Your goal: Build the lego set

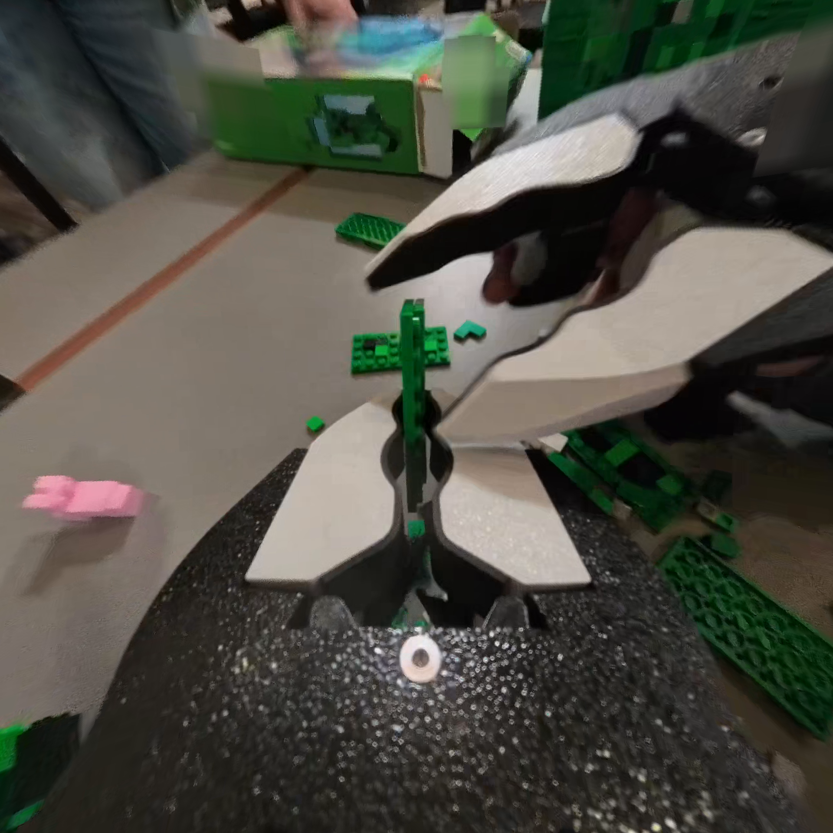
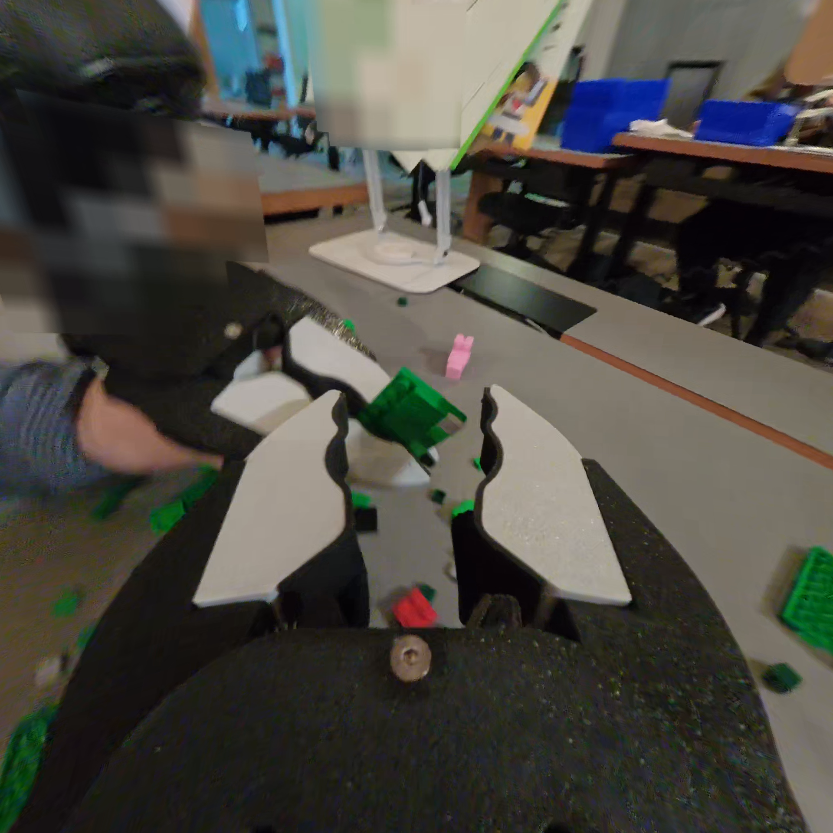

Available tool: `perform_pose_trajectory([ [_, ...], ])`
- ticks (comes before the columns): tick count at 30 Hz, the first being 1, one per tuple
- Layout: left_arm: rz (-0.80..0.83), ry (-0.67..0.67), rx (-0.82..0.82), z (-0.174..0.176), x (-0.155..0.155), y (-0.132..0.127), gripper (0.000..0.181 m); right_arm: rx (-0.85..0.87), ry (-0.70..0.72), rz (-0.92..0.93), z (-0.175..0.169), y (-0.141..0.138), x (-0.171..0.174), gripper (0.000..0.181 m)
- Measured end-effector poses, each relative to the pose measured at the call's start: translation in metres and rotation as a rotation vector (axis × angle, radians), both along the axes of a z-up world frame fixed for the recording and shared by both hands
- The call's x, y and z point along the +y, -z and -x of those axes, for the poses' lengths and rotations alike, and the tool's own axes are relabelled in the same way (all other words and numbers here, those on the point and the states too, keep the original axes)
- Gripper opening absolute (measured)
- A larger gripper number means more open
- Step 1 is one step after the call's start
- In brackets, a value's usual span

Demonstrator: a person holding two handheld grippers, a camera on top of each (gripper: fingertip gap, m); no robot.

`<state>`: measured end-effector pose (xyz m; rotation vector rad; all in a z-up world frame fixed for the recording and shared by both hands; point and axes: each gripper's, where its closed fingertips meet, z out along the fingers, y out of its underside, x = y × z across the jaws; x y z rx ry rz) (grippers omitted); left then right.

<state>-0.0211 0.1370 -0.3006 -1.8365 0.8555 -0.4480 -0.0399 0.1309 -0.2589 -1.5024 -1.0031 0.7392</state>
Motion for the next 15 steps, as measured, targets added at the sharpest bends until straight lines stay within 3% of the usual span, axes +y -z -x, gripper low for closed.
perform_pose_trajectory([
  [6,0.387,0.174,-0.165,-0.001,-0.016,0.023,0.005,-0.395,-0.050,-0.262,-0.027,0.028,-0.002,0.054],
  [10,0.443,0.214,-0.194,-0.004,-0.022,0.024,0.006,-0.547,-0.056,-0.349,-0.020,0.045,-0.004,0.053],
  [15,0.488,0.226,-0.240,-0.002,-0.023,0.023,0.006,-0.572,-0.061,-0.436,-0.017,0.043,-0.006,0.050],
])
